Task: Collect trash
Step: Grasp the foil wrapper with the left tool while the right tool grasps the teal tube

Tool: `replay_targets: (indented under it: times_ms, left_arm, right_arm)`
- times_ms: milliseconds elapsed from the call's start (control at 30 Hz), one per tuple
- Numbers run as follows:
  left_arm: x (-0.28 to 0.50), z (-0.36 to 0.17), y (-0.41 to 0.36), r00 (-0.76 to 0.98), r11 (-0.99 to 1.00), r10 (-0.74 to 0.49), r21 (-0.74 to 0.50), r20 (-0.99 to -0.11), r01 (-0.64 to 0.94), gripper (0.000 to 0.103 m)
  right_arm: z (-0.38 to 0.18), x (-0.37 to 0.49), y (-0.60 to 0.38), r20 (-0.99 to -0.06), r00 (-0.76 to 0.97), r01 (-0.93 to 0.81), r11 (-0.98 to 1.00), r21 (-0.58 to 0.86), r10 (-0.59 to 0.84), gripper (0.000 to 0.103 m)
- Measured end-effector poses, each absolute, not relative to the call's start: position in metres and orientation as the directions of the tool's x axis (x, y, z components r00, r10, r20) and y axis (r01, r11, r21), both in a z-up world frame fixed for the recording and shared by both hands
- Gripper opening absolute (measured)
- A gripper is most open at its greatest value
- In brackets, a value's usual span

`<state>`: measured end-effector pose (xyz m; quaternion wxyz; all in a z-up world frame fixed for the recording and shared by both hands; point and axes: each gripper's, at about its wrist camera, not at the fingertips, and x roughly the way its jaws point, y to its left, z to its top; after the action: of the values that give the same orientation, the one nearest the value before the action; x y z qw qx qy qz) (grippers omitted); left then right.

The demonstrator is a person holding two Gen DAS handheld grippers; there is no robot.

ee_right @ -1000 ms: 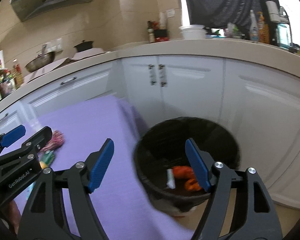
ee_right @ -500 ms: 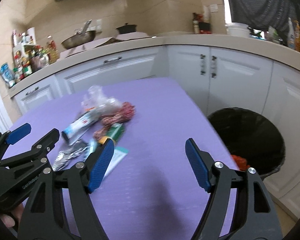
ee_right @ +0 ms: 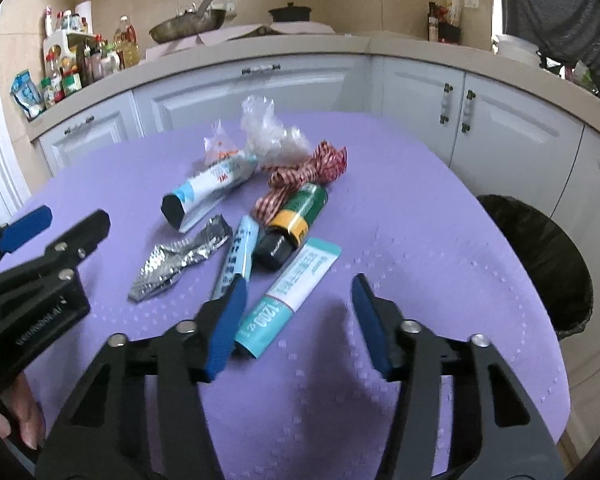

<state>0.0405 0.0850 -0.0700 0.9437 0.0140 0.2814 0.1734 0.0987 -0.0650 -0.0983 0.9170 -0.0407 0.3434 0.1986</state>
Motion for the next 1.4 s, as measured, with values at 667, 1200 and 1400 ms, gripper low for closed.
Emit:
replay_targets:
  times_ms: [667, 1200, 1400]
  left_arm:
    - [0.052, -0.072, 0.063, 0.788, 0.967, 0.254, 0.116, -0.561, -0.229, 0.073]
    - [0.078, -0.097, 0.041, 0.705, 0.983, 0.170, 0.172, -0.688, -0.070, 0.030]
    - [0.067, -0.091, 0.037, 0.746, 0.982, 0.161, 0.178, -0.646, -0.059, 0.030]
  right_arm:
    - [-0.103, 0.100, -0.083, -0.647, 0.685, -0.379, 0.922, 0.076, 0.335, 0.017]
    - [-0.103, 0.104, -0.116, -0.624, 0.696, -0.350, 0.927, 0.135, 0.354, 0.017]
    - [-0.102, 0.103, -0.118, -0.618, 0.703, -0.347, 0.928, 0.135, 0.353, 0.017]
